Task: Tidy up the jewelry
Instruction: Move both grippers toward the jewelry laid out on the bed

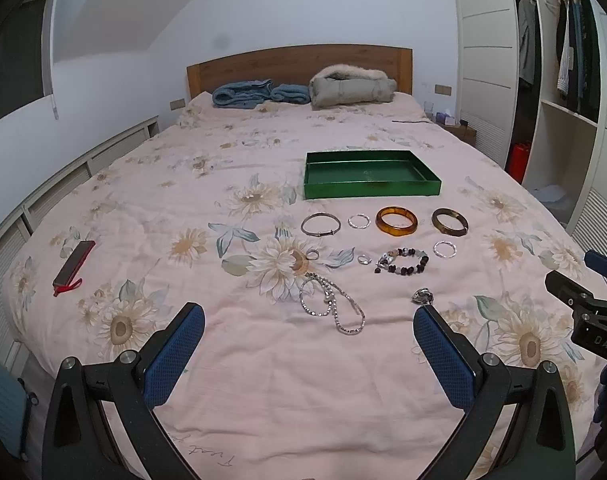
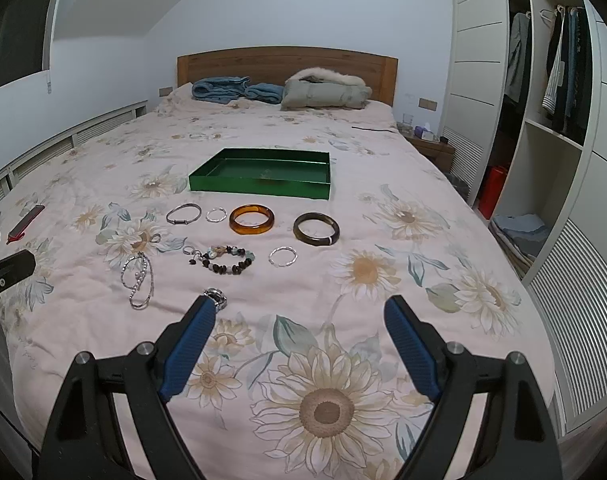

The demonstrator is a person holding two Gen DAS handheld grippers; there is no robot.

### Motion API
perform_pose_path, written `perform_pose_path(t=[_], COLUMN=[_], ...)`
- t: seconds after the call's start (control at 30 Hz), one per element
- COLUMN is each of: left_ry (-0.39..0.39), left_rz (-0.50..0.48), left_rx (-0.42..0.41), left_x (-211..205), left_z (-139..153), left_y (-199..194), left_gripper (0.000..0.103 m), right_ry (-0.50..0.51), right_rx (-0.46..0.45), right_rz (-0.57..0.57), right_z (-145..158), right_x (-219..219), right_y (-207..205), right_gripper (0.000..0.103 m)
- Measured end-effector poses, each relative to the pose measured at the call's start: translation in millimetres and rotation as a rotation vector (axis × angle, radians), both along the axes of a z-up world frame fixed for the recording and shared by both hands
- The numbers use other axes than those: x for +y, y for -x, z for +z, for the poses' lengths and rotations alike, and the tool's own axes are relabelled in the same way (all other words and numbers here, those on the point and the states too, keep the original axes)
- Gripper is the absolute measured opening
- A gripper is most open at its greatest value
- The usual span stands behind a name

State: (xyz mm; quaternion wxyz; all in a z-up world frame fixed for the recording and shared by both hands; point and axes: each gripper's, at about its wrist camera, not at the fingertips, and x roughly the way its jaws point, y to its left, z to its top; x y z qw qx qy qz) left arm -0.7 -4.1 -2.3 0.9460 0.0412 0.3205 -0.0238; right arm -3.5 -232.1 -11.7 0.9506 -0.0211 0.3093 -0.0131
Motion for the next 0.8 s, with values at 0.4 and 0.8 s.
perform_pose_path(t=[0.4, 0.8], left_ry=[0.019, 0.016], left_rz=[0.000, 0.026], left_rx=[0.020, -0.016], left_x=[5.8, 4.7], left_z=[-6.5, -5.6], left_y=[-10.2, -15.0], left_gripper=[0.103, 0.103], right_ry=[0.004, 0.000], right_rx=[0.000, 0.001], right_rz=[0.007, 0.005], right_z=[-0.6, -2.1], right_x=[3.2, 2.9], right_y=[-5.4, -7.1], right_gripper=[0.086, 0.086])
